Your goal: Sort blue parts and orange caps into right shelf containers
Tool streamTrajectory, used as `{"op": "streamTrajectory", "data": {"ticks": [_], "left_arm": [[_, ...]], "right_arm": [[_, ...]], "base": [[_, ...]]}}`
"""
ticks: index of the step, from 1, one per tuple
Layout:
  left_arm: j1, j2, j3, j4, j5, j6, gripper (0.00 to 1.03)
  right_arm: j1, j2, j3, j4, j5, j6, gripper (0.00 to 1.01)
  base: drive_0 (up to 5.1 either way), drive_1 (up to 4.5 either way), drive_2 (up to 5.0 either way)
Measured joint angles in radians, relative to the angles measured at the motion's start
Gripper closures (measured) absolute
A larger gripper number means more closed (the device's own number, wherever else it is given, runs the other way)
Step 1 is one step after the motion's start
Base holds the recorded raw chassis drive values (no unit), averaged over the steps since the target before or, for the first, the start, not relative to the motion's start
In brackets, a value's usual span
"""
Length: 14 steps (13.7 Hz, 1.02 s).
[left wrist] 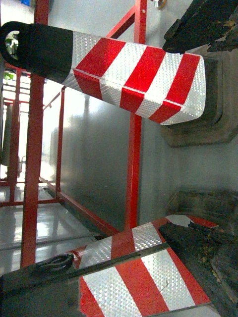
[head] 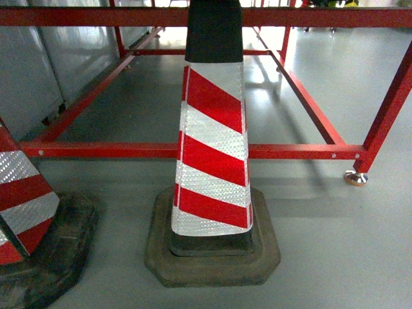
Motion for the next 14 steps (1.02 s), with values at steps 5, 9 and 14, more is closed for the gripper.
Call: {"op": "streamTrajectory", "data": {"ticks": [5, 9, 14], "left_arm": [[0.0, 0.0, 0.0, -0.001, -0.002, 0.0, 0.05], [0.0, 0.0, 0.0, 0.0, -0.001, 0.0, 0.05], [0.0, 0.0, 0.0, 0.0, 0.0, 0.001, 0.05]], "right_arm": [[0.0, 0.0, 0.0, -0.002, 0.0, 0.0, 0.03], [0.0, 0.0, 0.0, -0.001, -0.001, 0.0, 0.03], [0.0, 0.0, 0.0, 0.0, 0.0, 0.0, 0.03]], "base": [[0.0, 0.0, 0.0], [0.0, 0.0, 0.0], [0.0, 0.0, 0.0]]}}
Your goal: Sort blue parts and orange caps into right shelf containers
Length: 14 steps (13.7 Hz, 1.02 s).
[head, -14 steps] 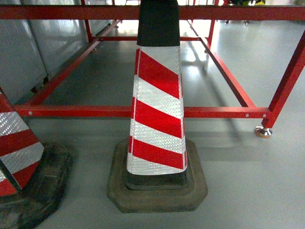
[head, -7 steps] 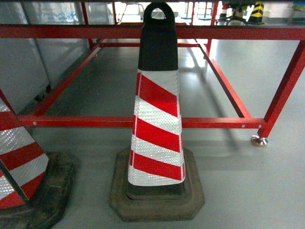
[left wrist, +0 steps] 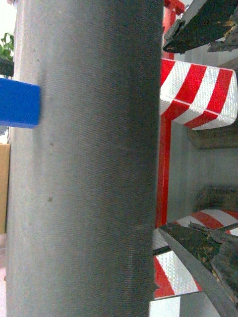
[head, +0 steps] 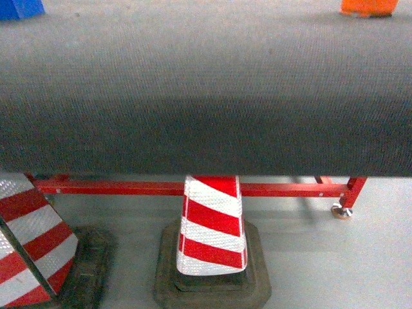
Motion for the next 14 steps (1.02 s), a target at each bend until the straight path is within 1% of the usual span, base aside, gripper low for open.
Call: {"op": "streamTrajectory", "data": {"ticks": [14], "left_arm": [[0.0, 0.0, 0.0, 0.005, 0.0, 0.0, 0.05]], "right_arm": [[0.0, 0.0, 0.0, 0.007, 0.0, 0.0, 0.03]], "base": [[0.0, 0.0, 0.0]]}}
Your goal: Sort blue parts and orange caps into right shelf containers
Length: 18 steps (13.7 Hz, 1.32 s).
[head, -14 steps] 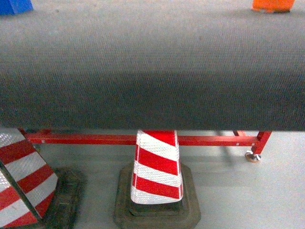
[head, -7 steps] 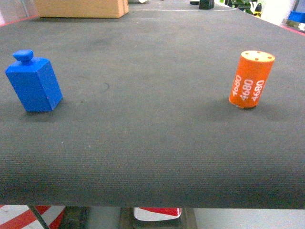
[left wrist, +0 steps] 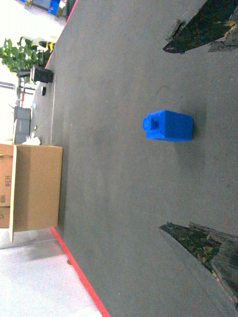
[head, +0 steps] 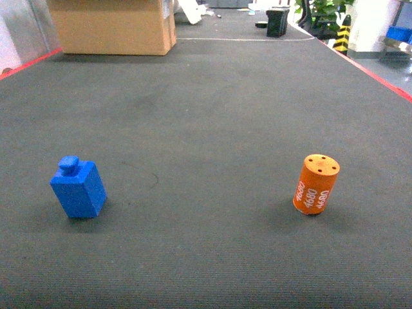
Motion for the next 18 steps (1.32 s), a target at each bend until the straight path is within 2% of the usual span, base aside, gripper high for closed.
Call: {"op": "streamTrajectory", "data": {"ticks": [18], "left_arm": [[0.0, 0.0, 0.0, -0.004, 0.0, 0.0, 0.05]], "right_arm": [[0.0, 0.0, 0.0, -0.007, 0.0, 0.0, 0.03]], "base": [[0.0, 0.0, 0.0]]}}
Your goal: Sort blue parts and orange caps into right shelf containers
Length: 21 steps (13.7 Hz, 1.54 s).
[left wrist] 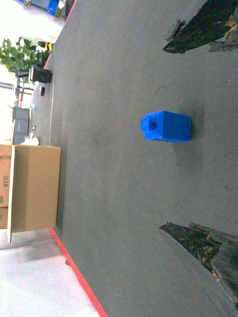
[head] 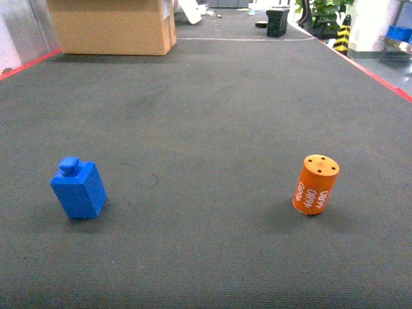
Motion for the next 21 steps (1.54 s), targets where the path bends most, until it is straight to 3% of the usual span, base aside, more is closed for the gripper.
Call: {"op": "streamTrajectory", "data": {"ticks": [15, 16, 17, 18, 19, 20, 21], "left_arm": [[0.0, 0.0, 0.0, 0.0, 0.0, 0.0, 0.05], [-0.079, 0.044, 0.01, -0.027, -0.172, 0.025, 0.05], [-0.219, 0.185, 0.011, 0.066, -0.374, 0.037, 0.05], [-0.275, 0.26, 0.011, 0.128, -0.443, 0.042, 0.05], [-0.305, 0.474, 0.018, 0.357, -0.523, 0.035, 0.05], [-0.289, 0.682, 0.051, 0.559, -0.505, 0.027, 0.05], [-0.285, 0.97, 0.133, 0.811, -0.466, 0.01, 0.05]], "right_arm": [[0.0, 0.0, 0.0, 0.0, 0.0, 0.0, 0.03], [0.024, 0.016, 0.001, 0.004, 0.068, 0.004, 0.03], [0.194, 0.18, 0.013, 0.119, 0.384, 0.02, 0.03], [0.263, 0.269, 0.016, 0.192, 0.489, 0.02, 0.03], [0.297, 0.487, 0.031, 0.404, 0.663, 0.023, 0.03], [0.306, 0.682, 0.08, 0.595, 0.654, 0.023, 0.03], [0.331, 0.963, 0.182, 0.806, 0.575, 0.029, 0.03]], "base": [[0.0, 0.0, 0.0], [0.0, 0.0, 0.0], [0.0, 0.0, 0.0], [0.0, 0.0, 0.0], [0.0, 0.0, 0.0], [0.0, 0.0, 0.0], [0.0, 0.0, 0.0]]}}
